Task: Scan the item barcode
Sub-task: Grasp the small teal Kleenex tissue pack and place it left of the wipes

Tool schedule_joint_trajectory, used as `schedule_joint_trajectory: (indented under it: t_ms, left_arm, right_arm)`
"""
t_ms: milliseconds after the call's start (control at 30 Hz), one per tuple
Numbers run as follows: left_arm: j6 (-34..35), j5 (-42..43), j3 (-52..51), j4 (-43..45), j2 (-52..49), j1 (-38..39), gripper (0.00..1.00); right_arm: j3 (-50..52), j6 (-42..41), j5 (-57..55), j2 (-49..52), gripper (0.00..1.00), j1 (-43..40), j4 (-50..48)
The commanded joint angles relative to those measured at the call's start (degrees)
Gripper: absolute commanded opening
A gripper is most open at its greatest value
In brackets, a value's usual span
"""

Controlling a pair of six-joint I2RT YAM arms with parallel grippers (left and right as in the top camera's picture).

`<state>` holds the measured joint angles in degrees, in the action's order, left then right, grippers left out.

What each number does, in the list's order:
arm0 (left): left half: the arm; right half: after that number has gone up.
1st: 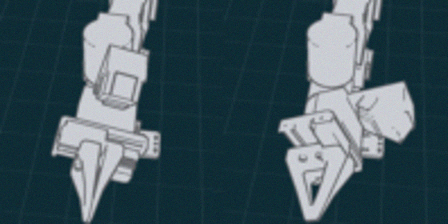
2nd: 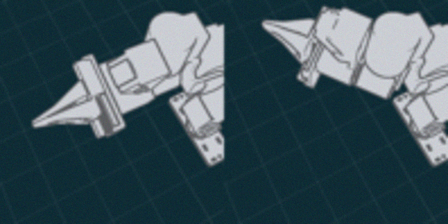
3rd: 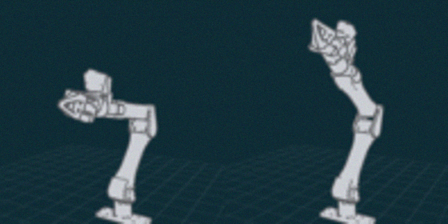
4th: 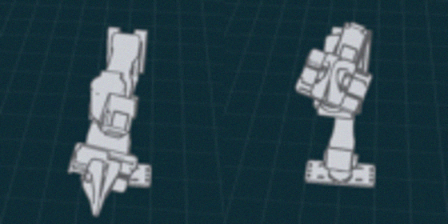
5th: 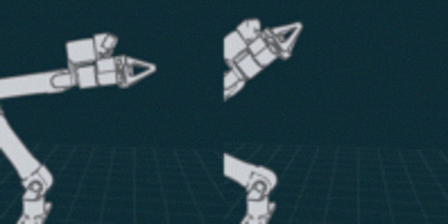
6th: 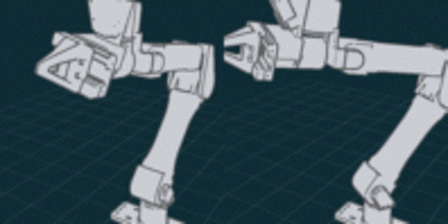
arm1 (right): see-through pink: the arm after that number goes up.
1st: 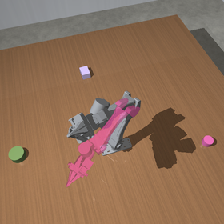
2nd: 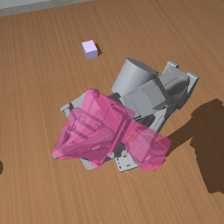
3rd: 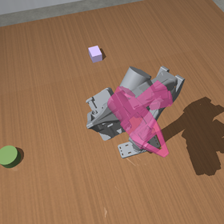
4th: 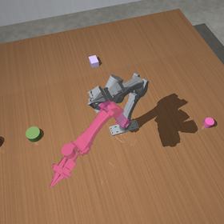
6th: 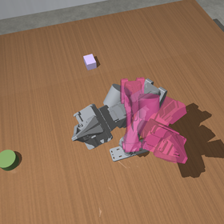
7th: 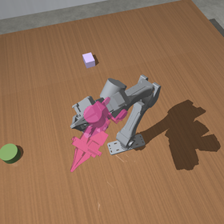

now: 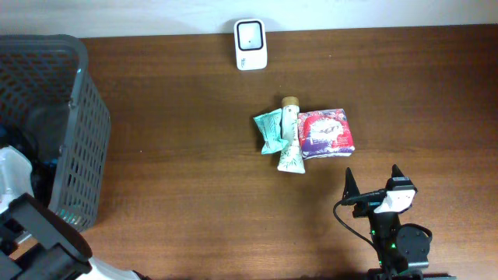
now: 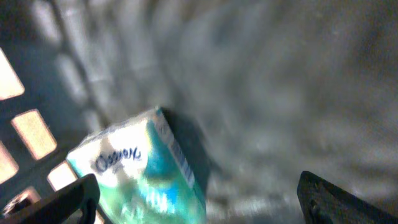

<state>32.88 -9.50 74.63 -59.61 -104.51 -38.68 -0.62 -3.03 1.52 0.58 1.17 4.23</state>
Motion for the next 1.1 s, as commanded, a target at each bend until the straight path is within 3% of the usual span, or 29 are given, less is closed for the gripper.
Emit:
schedule_joint_trajectory:
  t_ms: [0, 33, 67, 100, 167, 200, 233, 333, 367, 500, 633, 700, 767, 900, 1067]
  left_arm:
    - [1.42, -2.38, -5.27, 2.8, -0.07, -0.11, 0.98]
    - [1.42, -2.38, -6.71, 4.55, -0.07, -0.09, 0.93]
    - [1.42, -2.34, -8.57, 6.78, -0.07, -0.09, 0.79]
    - [1.4, -2.34, -9.38, 7.69, -0.07, -0.09, 0.77]
    - [1.38, -2.34, -9.27, 8.17, -0.04, -0.09, 0.41]
    - [1.4, -2.21, -8.33, 8.17, -0.04, -0.09, 0.14]
    - [1.38, -1.03, -6.82, 8.09, 0.0, -0.11, 0.0]
    - [1.36, 7.89, 5.7, 2.58, 0.17, -0.09, 0.0]
    - [-0.74, 13.94, 16.76, -1.33, 0.42, -0.09, 0.0]
    - [-1.66, 17.9, 39.71, -8.98, 3.61, -0.09, 0.0]
    - [-3.06, 23.74, 45.0, -12.7, 13.88, 1.18, 0.0]
    - [-11.06, 23.69, 45.0, -12.0, 18.93, 8.74, 0.0]
    - [-14.73, 23.69, 44.96, -11.89, 19.71, 18.38, 0.0]
    - [-18.51, 23.67, 42.27, -11.98, 16.37, 38.36, 0.0]
    - [-18.95, 18.49, 41.7, -11.67, 4.61, 55.17, 0.0]
  right_arm:
    - [0.31, -0.24, 0.15, -0.37, 0.98, 0.33, 0.28]
    - [0.31, -0.24, 0.15, -0.37, 0.99, 0.33, 0.28]
    - [0.28, -0.24, 0.15, -0.37, 0.99, 0.33, 0.28]
    - [0.31, -0.22, 0.15, -0.37, 0.99, 0.33, 0.28]
    - [0.31, -0.24, 0.15, -0.37, 0.99, 0.33, 0.28]
    - [0.31, -0.24, 0.15, -0.37, 0.99, 0.33, 0.28]
    - [0.28, -0.24, 0.15, -0.37, 0.99, 0.33, 0.28]
    - [0.31, -0.22, 0.15, -0.37, 0.99, 0.33, 0.28]
    - [0.31, -0.24, 0.15, -0.37, 0.99, 0.33, 0.28]
    - [0.28, -0.24, 0.15, -0.37, 0.99, 0.33, 0.28]
    - [0.28, -0.24, 0.15, -0.37, 0.99, 0.33, 0.28]
    - [0.28, -0.22, 0.15, -0.37, 0.99, 0.33, 0.28]
    - [0.31, -0.24, 0.15, -0.37, 0.99, 0.33, 0.28]
    - [0.31, -0.24, 0.15, -0.37, 0.99, 0.33, 0.28]
    - [0.28, -0.22, 0.15, -0.37, 0.99, 0.33, 0.28]
